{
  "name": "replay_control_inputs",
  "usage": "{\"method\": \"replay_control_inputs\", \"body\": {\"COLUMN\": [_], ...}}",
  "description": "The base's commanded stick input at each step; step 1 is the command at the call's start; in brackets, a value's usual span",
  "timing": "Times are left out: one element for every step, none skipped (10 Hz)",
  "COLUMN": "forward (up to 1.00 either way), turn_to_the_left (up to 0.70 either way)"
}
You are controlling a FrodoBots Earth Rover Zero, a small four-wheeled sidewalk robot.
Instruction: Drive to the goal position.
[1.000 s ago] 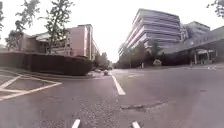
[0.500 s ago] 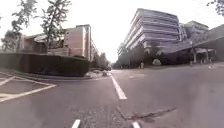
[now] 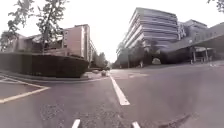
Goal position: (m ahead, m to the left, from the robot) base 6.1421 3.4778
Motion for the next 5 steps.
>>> {"method": "replay_control_inputs", "body": {"forward": [0.7,0.7,0.7,0.7,0.7], "turn_to_the_left": [-0.02,-0.09,-0.01,0.0,0.0]}}
